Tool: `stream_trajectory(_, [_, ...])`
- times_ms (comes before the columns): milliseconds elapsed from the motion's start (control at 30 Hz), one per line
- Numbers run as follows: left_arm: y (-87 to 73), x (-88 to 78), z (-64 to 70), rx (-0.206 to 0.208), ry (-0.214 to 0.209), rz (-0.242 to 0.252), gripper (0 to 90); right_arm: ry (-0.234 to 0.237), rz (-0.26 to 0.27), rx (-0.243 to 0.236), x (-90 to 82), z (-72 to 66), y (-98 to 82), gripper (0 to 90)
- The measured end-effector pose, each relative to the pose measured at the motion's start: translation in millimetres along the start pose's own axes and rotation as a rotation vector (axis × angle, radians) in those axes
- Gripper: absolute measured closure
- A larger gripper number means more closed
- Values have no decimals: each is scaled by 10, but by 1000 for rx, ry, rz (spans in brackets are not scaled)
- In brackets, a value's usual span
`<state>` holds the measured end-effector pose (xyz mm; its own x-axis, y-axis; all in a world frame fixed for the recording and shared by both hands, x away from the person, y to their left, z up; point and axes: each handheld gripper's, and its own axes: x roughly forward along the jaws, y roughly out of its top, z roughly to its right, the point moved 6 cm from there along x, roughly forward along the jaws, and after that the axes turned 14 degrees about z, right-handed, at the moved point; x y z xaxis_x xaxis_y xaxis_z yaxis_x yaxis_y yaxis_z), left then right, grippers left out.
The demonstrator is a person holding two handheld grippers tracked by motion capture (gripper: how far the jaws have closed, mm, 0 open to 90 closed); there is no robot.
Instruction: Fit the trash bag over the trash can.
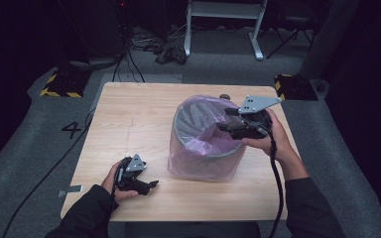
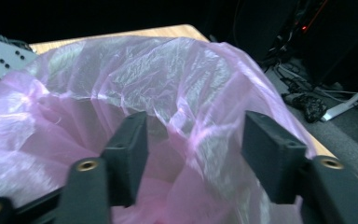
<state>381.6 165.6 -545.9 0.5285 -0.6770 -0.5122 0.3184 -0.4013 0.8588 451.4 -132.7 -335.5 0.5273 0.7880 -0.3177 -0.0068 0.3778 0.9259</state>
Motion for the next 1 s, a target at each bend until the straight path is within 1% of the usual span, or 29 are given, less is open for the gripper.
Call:
stream_trajectory(67, [7,14,-4,-2,0,2,147,26,-24,-11,69,-16,-11,567])
stream_trajectory(133, [10,18,-8,-1,2,0,146,54,-56,-22,138,-31,-29,611])
stream_trajectory(233, [11,19,-8,-1,3,0,146,71,-100,-24,227,-26,-51,630])
stream_trajectory(300, [10,19,-8,-2,3,1,146,70,-132,-31,283,-17,-63,627])
stream_trajectory(433, [11,21,-6,-3,3,1,146,65,-201,-42,401,10,-93,586])
stream_trajectory(500, [11,22,-6,-4,3,1,146,64,-238,-52,445,17,-104,547])
stream_trajectory(533, [11,22,-6,-4,3,1,146,54,-244,-67,466,33,-103,522])
stream_trajectory(600, [11,21,-6,-4,3,1,146,28,-274,-73,495,68,-117,488])
stream_trajectory(700, [11,21,-6,-3,3,1,146,20,-322,-75,532,101,-143,420])
stream_trajectory(767, [11,22,-6,-3,3,1,146,5,-340,-102,554,124,-151,370])
stream_trajectory(833, [12,22,-6,-3,3,1,146,-10,-357,-99,573,157,-165,371])
stream_trajectory(900, [11,22,-6,-3,3,2,146,6,-368,-82,589,161,-175,364])
stream_trajectory(933, [11,22,-5,-4,3,1,146,11,-387,-82,596,156,-185,356])
stream_trajectory(1000, [11,22,-6,-3,3,1,146,14,-419,-104,618,145,-199,342])
